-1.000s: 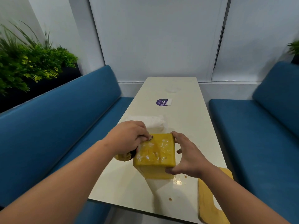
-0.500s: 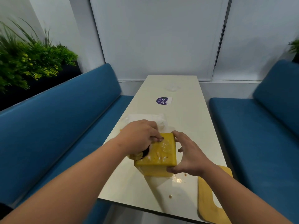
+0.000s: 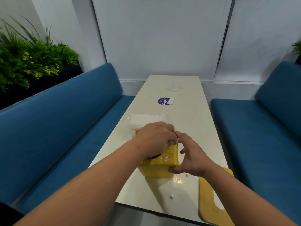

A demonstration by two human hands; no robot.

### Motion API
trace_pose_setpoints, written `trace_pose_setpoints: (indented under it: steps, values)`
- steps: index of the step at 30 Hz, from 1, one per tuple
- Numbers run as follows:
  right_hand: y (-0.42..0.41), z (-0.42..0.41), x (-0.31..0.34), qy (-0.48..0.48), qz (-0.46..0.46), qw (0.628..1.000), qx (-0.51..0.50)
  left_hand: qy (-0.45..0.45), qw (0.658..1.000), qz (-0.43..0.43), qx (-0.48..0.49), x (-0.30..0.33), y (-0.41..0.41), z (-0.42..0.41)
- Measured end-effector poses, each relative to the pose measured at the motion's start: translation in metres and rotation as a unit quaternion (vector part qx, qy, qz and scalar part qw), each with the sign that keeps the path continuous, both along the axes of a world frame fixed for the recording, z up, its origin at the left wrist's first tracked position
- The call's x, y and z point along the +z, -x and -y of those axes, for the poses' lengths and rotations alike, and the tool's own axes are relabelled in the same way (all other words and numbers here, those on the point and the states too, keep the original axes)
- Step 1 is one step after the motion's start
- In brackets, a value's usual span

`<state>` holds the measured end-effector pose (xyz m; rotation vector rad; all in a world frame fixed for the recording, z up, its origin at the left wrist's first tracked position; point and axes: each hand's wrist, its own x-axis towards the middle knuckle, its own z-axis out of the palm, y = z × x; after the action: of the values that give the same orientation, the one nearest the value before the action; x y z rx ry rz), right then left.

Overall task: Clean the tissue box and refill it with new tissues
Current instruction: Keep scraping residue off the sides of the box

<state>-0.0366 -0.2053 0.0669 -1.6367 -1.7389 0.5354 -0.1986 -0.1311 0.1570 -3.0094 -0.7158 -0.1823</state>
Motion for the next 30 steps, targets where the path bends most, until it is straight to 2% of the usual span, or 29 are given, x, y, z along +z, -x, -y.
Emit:
trace_pose_setpoints:
  steps: [3,8,15,20,24,30]
  values:
    - [-0.001,0.000,0.000,-0.001,0.013,1.000,-0.002,0.007,1.000,-0.018,-0.003,0.003,0.016,-0.009]
    - [0.001,-0.001,0.001,0.002,0.002,1.000,-0.002,0.026,0.998,0.000,0.057,0.002,0.059,-0.027]
    - [0.002,-0.001,0.000,-0.001,-0.005,1.000,0.003,0.003,0.999,0.030,0.012,-0.006,0.007,0.003]
    - [0.002,-0.001,-0.001,-0.005,0.006,1.000,0.002,0.010,0.999,0.029,0.014,-0.005,0.024,-0.007]
    - [0.002,-0.001,-0.001,-0.011,-0.004,1.000,0.004,0.024,0.994,0.084,0.073,-0.009,0.065,-0.025]
    - [0.001,-0.006,-0.003,-0.008,-0.024,1.000,0.012,0.031,0.983,0.163,0.075,-0.028,0.086,-0.016]
